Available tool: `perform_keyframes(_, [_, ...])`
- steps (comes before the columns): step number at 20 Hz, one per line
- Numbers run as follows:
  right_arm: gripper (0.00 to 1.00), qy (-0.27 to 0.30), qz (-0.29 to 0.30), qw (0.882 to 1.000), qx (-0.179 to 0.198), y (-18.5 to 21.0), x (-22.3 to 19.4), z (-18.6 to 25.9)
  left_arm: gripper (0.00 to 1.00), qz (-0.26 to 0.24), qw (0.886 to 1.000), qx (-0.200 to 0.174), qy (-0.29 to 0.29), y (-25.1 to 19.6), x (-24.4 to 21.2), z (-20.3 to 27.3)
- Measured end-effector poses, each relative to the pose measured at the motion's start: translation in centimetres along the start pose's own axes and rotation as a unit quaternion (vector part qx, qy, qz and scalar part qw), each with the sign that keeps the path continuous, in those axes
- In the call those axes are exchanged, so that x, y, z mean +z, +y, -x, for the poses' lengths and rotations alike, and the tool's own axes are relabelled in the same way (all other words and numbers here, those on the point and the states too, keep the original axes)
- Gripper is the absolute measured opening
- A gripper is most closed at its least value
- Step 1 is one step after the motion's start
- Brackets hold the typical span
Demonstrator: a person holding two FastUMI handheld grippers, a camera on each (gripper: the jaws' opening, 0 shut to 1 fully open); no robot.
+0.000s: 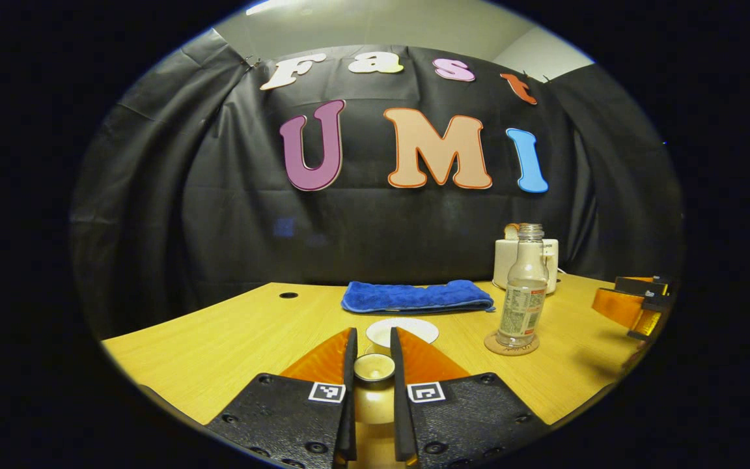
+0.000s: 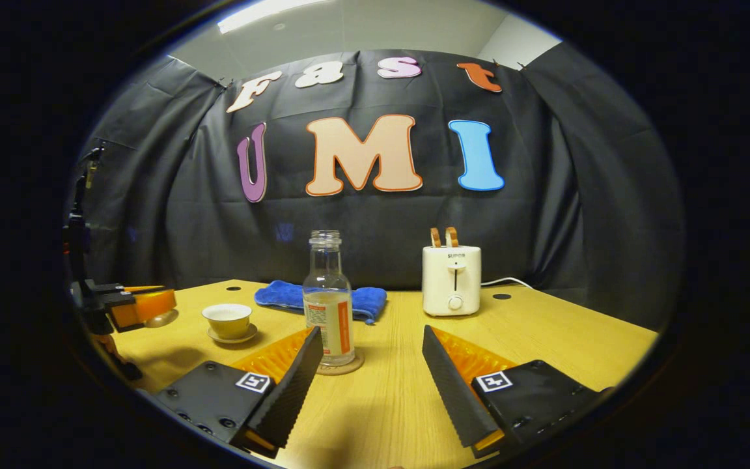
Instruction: Open the teacup lid with one hand, grasp the water bottle and pour water into the teacup with the other hand; after pouring, place the water bottle on the coaster and then close the teacup lid.
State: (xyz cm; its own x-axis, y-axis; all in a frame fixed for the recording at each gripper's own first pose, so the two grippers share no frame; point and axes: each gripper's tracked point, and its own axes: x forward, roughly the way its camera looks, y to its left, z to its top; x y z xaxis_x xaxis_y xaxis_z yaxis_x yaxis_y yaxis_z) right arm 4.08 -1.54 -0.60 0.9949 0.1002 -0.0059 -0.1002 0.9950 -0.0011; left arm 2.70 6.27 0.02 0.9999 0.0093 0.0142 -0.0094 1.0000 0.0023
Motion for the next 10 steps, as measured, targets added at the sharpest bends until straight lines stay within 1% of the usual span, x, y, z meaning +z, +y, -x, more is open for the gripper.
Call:
perform_keyframes(1, [0.96,0.001,0.0,1.0,0.008,0.6,0.0,-0.6,0.2,0.0,1.0,0.001,-0.001,0.3,0.1,0.4])
perform_keyframes(5, [0.98,0.003,-0.001,1.0,0.026,2.7,-0.2,-3.4,0.2,0.0,1.0,-0.004,0.001,0.5,0.0,0.8])
perform_keyframes(10, [0.96,0.001,-0.002,1.0,0.025,4.1,-0.3,-6.5,0.2,-0.001,1.0,-0.017,-0.001,0.2,-0.1,0.7])
